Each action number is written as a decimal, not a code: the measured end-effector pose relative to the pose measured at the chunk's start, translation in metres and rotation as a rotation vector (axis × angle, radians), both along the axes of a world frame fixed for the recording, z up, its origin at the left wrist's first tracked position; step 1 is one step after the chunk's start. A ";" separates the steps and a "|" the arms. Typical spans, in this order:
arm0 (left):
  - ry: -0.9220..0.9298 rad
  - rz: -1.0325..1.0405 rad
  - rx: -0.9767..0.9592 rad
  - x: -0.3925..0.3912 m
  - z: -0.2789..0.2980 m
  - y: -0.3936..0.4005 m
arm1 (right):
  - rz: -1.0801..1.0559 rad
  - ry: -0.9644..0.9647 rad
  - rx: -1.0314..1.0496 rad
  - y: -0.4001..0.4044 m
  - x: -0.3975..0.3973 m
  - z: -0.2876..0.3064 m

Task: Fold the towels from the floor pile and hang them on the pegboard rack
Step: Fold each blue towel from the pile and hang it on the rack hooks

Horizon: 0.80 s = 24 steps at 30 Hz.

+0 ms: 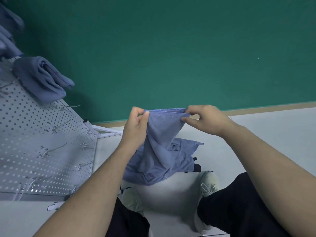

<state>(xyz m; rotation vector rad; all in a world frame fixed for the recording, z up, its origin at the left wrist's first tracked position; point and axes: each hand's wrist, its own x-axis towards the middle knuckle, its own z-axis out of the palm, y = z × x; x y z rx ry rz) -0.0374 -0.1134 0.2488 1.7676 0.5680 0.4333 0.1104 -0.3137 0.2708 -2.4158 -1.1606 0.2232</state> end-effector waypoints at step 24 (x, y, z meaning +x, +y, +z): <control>-0.287 0.026 0.023 -0.031 0.205 -0.024 | -0.196 0.778 0.564 -0.014 -0.062 0.217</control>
